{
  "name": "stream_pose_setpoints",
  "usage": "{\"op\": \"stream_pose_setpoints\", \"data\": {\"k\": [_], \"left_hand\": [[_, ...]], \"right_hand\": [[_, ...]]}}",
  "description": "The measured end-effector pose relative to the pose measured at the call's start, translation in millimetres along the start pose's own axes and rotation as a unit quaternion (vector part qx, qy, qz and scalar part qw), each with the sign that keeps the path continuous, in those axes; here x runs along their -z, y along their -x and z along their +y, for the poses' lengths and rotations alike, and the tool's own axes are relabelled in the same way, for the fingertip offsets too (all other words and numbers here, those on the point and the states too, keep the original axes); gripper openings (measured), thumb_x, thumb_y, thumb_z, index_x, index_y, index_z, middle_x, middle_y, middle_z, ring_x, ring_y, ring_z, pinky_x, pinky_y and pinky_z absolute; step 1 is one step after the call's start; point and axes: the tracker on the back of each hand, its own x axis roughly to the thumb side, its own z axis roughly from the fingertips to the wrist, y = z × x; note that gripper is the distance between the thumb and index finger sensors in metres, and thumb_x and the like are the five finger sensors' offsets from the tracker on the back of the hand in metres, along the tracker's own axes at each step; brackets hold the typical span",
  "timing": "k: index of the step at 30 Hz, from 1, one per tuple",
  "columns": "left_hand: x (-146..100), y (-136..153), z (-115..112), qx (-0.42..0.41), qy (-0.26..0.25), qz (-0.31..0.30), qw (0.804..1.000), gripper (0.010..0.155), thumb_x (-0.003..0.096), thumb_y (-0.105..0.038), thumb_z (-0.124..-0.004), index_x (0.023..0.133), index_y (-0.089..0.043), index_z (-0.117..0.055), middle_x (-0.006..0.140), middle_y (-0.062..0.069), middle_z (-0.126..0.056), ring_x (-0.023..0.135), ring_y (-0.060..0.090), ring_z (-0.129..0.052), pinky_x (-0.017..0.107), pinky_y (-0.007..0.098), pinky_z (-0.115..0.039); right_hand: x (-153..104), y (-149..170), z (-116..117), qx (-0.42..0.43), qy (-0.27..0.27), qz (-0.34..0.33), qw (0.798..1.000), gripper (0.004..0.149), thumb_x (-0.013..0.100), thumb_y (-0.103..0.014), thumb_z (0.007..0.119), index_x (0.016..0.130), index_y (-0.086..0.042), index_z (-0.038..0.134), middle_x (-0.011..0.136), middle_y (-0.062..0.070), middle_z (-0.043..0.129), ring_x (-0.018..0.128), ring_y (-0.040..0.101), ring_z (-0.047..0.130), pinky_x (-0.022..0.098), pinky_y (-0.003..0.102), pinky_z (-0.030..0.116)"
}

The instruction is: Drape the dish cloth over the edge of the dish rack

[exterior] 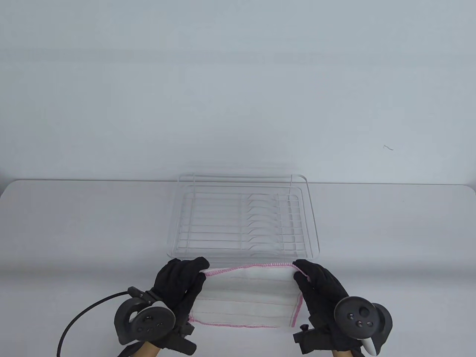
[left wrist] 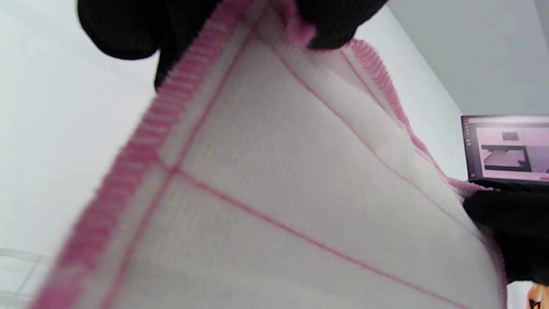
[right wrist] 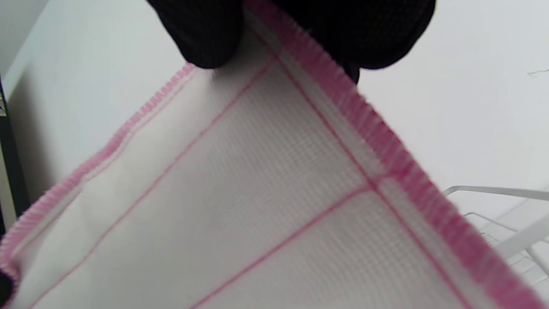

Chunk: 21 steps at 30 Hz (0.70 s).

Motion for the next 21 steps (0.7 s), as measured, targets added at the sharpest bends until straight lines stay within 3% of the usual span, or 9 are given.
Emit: {"op": "stream_pose_setpoints", "data": {"k": [4, 9, 15, 21], "left_hand": [[35.8, 9.4, -7.0, 0.044, 0.075, 0.038, 0.996, 0.041, 0.0575, -0.03, -0.068, 0.092, -0.011, -0.077, 0.074, 0.018, -0.092, 0.059, 0.03, -0.096, 0.059, 0.061, -0.071], [79.2, 28.0, -30.0, 0.089, 0.132, 0.063, 0.985, 0.04, 0.0572, -0.03, -0.069, 0.091, -0.011, -0.078, 0.072, 0.017, -0.093, 0.058, 0.029, -0.096, 0.059, 0.061, -0.072], [125.8, 63.0, -82.9, 0.12, 0.215, 0.122, 0.962, 0.039, 0.0572, -0.03, -0.069, 0.091, -0.013, -0.08, 0.073, 0.018, -0.093, 0.059, 0.031, -0.096, 0.06, 0.062, -0.07], [150.4, 89.6, -134.2, 0.153, 0.276, 0.179, 0.932, 0.038, 0.0574, -0.03, -0.069, 0.09, -0.016, -0.082, 0.077, 0.017, -0.094, 0.07, 0.035, -0.091, 0.066, 0.07, -0.055]], "right_hand": [[36.2, -4.8, 1.2, -0.055, -0.02, 0.032, 0.998, 0.036, 0.061, -0.034, 0.069, 0.093, -0.02, 0.072, 0.084, 0.006, 0.087, 0.066, 0.02, 0.092, 0.054, 0.041, 0.073], [86.0, 3.4, 16.5, -0.113, -0.061, 0.067, 0.99, 0.036, 0.061, -0.034, 0.069, 0.093, -0.019, 0.073, 0.082, 0.006, 0.088, 0.063, 0.02, 0.092, 0.053, 0.041, 0.074], [140.1, 38.9, 58.1, -0.157, -0.124, 0.141, 0.97, 0.036, 0.061, -0.035, 0.069, 0.093, -0.019, 0.074, 0.082, 0.007, 0.088, 0.063, 0.021, 0.092, 0.053, 0.041, 0.074], [170.6, 67.8, 94.5, -0.189, -0.172, 0.189, 0.948, 0.036, 0.061, -0.034, 0.069, 0.093, -0.019, 0.074, 0.082, 0.007, 0.088, 0.063, 0.022, 0.092, 0.053, 0.042, 0.073]]}}
